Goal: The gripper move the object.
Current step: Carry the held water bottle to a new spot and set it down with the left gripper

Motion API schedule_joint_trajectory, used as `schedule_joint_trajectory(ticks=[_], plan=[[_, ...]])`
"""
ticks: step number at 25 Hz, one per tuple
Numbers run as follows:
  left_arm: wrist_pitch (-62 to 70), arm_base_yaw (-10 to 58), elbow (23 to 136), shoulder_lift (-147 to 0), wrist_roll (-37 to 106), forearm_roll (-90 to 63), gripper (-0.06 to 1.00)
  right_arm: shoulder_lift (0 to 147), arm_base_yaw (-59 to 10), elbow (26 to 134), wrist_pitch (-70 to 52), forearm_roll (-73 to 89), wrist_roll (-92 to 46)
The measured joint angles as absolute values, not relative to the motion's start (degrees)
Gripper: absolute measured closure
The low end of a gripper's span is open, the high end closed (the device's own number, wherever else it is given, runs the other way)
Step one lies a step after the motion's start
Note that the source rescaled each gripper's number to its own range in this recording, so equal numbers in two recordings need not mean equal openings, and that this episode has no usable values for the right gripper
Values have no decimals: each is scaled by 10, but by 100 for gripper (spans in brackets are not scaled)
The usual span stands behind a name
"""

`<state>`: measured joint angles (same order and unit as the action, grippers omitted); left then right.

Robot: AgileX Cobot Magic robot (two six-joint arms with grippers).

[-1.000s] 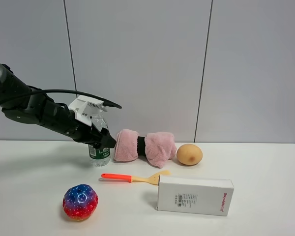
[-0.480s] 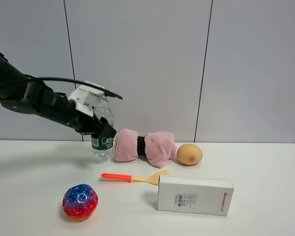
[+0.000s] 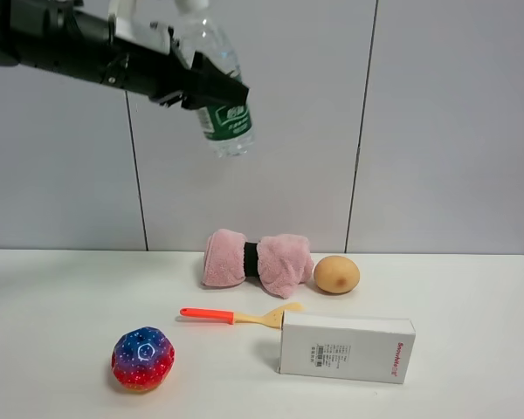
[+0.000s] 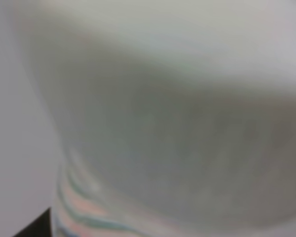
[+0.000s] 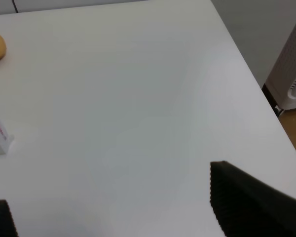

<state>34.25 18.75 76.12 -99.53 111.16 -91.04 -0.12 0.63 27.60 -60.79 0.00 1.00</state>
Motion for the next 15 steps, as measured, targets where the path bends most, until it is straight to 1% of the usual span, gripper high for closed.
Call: schedule_joint_trajectory(ticks=[4,9,10,12,15], plan=[[335,247,824,-996,1044,-882,94,-1,6,276,-608,0,10],[318,318,930,-1026,986,-850,94,-1,6,276,-608,0,10],[318,318,930,-1026,986,-850,94,-1,6,276,-608,0,10],[317,346,969,-1051,971,-838,94,-1,6,276,-608,0,10],[316,372,1005,-1097,956,-830,94,-1,6,276,-608,0,10]])
